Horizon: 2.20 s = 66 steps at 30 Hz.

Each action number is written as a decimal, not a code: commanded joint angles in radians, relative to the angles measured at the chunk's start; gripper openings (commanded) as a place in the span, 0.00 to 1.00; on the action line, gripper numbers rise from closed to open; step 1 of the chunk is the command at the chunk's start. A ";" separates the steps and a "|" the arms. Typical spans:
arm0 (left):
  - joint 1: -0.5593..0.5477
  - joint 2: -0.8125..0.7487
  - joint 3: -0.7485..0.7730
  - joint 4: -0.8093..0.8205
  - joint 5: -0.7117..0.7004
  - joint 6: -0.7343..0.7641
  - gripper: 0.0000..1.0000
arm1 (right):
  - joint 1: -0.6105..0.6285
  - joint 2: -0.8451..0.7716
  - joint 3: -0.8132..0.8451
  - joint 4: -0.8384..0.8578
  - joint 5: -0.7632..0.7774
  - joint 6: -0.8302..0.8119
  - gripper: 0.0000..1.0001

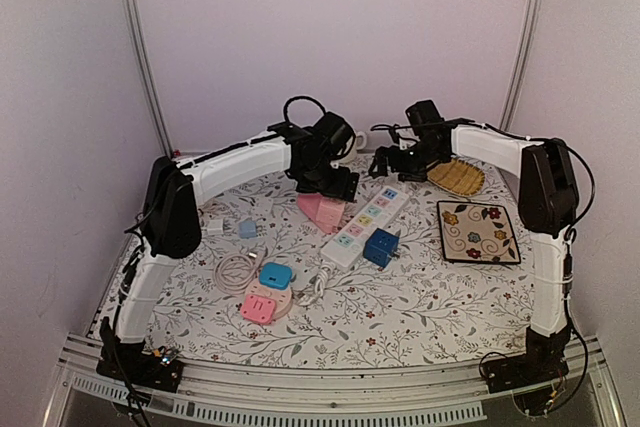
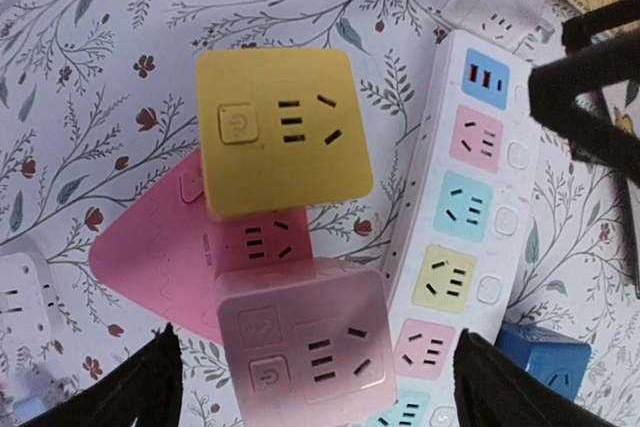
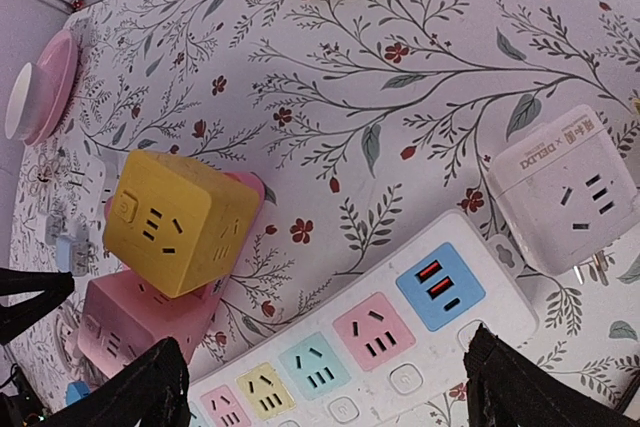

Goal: Pull the plug off the socket

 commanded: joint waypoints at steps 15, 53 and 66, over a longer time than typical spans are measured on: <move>-0.039 0.114 0.106 -0.162 -0.182 0.030 0.90 | -0.011 -0.044 -0.022 0.045 -0.022 0.022 0.99; -0.019 -0.366 -0.570 0.360 -0.002 0.265 0.21 | 0.152 0.126 0.115 0.018 -0.078 0.094 0.96; -0.012 -0.342 -0.555 0.381 -0.016 0.244 0.11 | 0.152 0.123 0.081 -0.012 -0.008 0.016 0.80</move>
